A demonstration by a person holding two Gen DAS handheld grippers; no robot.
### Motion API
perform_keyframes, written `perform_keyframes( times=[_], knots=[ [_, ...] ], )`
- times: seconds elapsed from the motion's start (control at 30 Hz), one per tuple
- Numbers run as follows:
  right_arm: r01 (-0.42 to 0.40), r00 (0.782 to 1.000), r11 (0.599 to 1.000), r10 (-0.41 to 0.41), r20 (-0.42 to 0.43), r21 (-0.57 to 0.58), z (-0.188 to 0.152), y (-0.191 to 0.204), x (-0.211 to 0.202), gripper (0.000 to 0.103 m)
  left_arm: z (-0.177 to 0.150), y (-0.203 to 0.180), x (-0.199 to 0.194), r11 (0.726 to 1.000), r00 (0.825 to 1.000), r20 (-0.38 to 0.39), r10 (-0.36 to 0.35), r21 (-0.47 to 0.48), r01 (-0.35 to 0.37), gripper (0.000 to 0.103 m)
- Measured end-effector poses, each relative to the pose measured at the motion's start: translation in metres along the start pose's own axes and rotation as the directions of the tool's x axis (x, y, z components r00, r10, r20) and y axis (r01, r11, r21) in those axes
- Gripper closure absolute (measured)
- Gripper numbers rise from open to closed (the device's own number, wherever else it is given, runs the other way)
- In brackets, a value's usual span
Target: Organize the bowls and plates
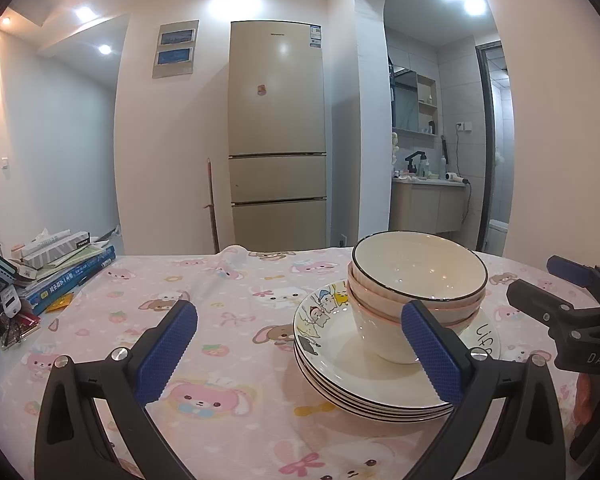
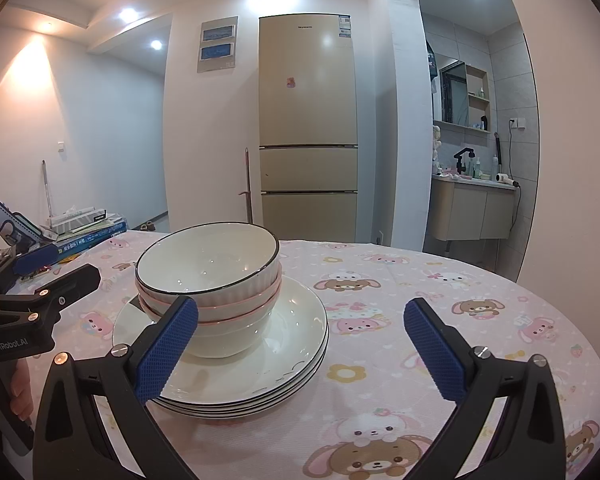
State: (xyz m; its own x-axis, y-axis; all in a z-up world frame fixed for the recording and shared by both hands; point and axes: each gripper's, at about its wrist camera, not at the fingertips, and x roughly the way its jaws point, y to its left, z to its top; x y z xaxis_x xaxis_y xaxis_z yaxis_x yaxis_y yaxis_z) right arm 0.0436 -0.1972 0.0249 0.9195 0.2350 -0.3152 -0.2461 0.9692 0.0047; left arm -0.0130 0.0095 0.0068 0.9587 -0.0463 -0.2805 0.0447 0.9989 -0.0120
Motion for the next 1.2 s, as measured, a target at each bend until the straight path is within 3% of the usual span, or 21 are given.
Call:
perform_keyframes(
  times=[1.2],
  knots=[
    [0.002,1.0,1.0,-0.002,-0.009,0.007,-0.0026,-0.001,0.0014,0.0,-0.001,-0.0013,0.0013,1.0,1.0,0.006,0.009,0.017,-0.009,0.0]
  ],
)
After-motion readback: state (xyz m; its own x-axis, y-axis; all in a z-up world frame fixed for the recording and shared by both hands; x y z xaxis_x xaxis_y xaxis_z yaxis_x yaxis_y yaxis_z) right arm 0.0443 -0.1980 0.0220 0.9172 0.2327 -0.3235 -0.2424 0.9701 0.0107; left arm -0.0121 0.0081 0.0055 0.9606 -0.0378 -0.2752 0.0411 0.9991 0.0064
